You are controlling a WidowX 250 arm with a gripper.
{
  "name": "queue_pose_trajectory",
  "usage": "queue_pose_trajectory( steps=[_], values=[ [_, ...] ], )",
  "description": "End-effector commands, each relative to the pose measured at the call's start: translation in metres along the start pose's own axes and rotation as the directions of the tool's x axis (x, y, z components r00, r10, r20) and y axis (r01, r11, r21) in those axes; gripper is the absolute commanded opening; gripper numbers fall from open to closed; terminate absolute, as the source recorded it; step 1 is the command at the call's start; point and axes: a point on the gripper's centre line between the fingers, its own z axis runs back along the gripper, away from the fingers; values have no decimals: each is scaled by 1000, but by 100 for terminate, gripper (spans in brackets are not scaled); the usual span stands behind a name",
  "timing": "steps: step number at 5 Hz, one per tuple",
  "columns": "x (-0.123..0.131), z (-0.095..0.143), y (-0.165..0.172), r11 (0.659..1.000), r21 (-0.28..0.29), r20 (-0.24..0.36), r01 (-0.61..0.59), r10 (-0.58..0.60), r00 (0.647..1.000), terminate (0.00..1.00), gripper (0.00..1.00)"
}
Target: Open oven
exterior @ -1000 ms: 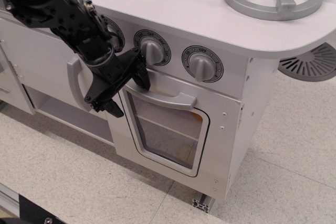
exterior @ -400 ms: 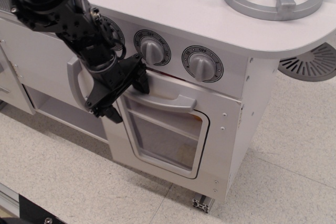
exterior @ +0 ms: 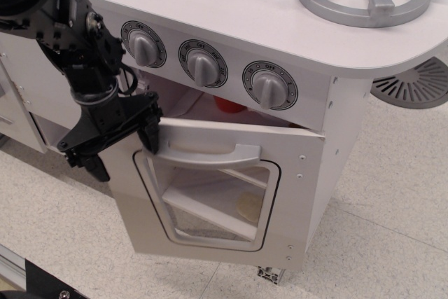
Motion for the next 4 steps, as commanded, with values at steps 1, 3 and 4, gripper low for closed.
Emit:
queue_pose_trajectory(
  steps=[1,3,4],
  values=[
    [12,45,-6,957,-42,99,287,-282,954,0,100],
    [58,80,-28,957,-6,224,291,-282,933,0,100],
    [90,52,-39,964,89,296,251,-266,917,0,100]
  ],
)
